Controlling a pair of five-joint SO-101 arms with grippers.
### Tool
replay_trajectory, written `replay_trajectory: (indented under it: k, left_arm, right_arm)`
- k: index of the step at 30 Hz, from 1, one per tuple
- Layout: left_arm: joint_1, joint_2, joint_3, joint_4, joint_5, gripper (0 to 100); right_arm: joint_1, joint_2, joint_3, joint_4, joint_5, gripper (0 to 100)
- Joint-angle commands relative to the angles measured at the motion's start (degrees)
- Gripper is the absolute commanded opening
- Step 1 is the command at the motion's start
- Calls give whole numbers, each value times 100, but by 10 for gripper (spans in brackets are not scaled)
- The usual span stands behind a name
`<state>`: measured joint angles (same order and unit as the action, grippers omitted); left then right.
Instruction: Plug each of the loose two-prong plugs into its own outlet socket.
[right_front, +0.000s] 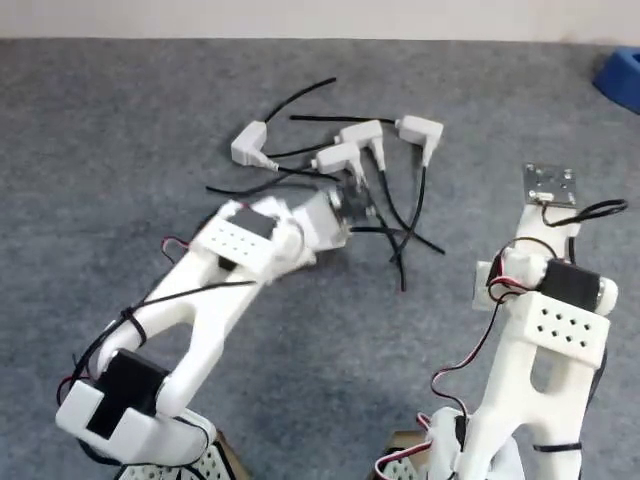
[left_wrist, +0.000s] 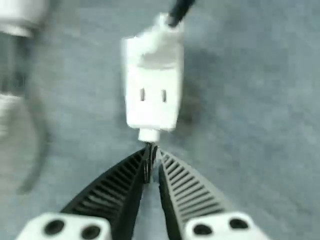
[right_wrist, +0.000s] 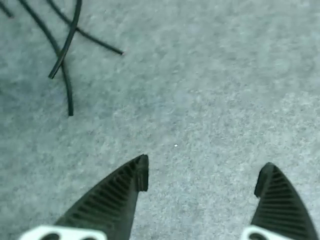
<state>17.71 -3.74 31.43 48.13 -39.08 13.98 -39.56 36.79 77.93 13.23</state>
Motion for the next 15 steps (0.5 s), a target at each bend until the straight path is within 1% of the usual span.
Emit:
replay_trajectory:
  k: [1, 5, 8, 9, 11, 13, 14, 15]
  left_arm:
    - [-391, -13, -664, -730, -35, 34]
    - [-673, 286, -1095, -1336, -35, 35]
    - [-848, 927, -1543, -1415, -35, 40]
    - [-919, 1156, -1710, -1371, -35, 58]
    - [-1033, 1508, -1965, -1152, -26, 121]
    - [-1059, 1622, -2193, -598, -26, 179]
    - [-1059, 1560, -2290, -237, -26, 189]
    - [-1059, 1411, -2352, 105, -26, 177]
  right_arm:
    - [-110, -259, 180, 4, -35, 329]
    - [-110, -910, 796, -268, -105, 329]
    - [-110, -1622, 1323, -400, -97, 329]
    - [-110, -1868, 1481, -400, -88, 329]
    - [-119, -2369, 1710, -356, -105, 329]
    - [-224, -2914, 1833, -286, -105, 329]
    - [-303, -3213, 1859, -171, -105, 329]
    - [-400, -3547, 1895, -110, -62, 329]
